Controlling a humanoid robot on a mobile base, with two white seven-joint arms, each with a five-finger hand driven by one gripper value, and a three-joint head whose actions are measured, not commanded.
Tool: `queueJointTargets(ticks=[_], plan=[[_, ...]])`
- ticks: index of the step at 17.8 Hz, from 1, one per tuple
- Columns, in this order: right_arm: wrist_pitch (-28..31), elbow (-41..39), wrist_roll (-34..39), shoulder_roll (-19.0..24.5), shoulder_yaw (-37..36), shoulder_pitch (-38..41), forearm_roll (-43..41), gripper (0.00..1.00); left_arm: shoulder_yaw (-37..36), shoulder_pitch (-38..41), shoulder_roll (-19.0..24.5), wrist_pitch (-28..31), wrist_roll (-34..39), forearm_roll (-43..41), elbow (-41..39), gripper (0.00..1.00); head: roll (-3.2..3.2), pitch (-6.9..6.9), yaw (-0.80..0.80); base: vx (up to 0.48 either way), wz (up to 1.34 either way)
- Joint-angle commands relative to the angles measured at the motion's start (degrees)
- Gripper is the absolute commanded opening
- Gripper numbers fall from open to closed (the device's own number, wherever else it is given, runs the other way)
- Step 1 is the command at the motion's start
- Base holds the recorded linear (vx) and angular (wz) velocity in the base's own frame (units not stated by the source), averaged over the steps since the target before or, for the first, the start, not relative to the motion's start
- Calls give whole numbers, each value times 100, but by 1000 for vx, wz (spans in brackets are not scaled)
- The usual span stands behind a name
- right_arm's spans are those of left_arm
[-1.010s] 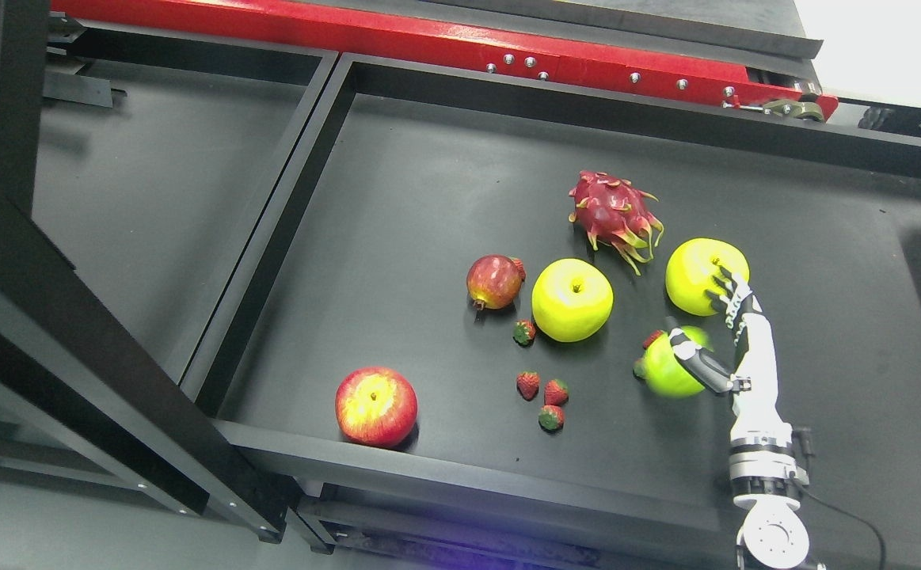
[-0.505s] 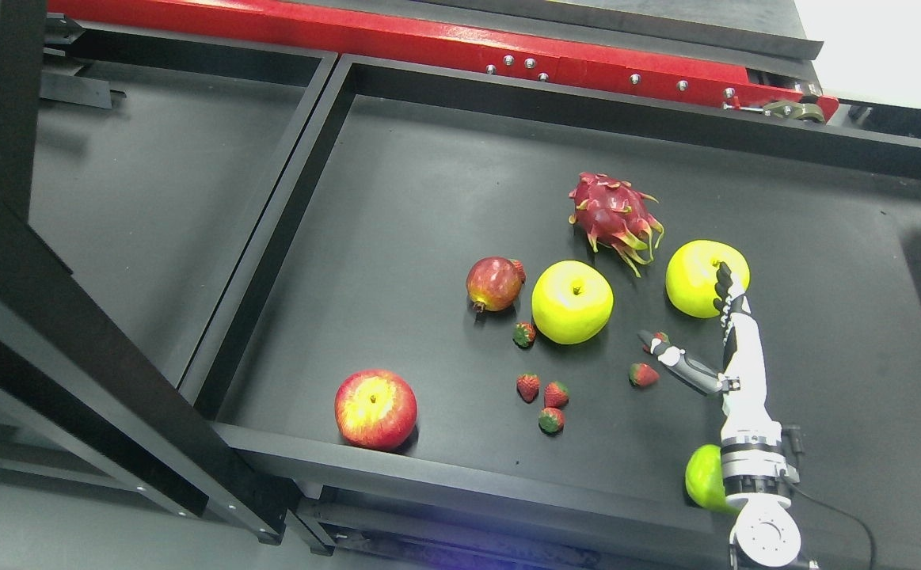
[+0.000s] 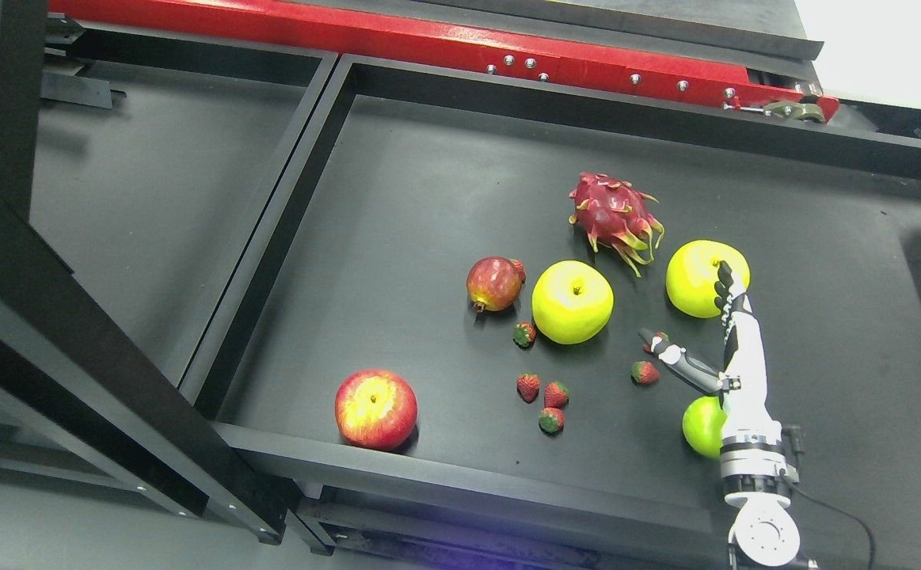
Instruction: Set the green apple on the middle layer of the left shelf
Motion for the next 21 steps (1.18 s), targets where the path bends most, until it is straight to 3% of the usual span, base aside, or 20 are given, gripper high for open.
queueJointTargets(ticks=[1,12,17,21], plan=[[2,-19,-6,-100,16,-1,-5,100,0,2,100,2,1,0,0,100,0,0,0,0,0],[10,-1,3,-100,24,8,-58,100,0,2,100,11,1,0,0,100,0,0,0,0,0],[72,78,-49,-100,183,8,-1312,100,0,2,100,2,1,0,0,100,0,0,0,0,0],[81,148,-172,-100,472,26,-1561,100,0,2,100,11,1,0,0,100,0,0,0,0,0]])
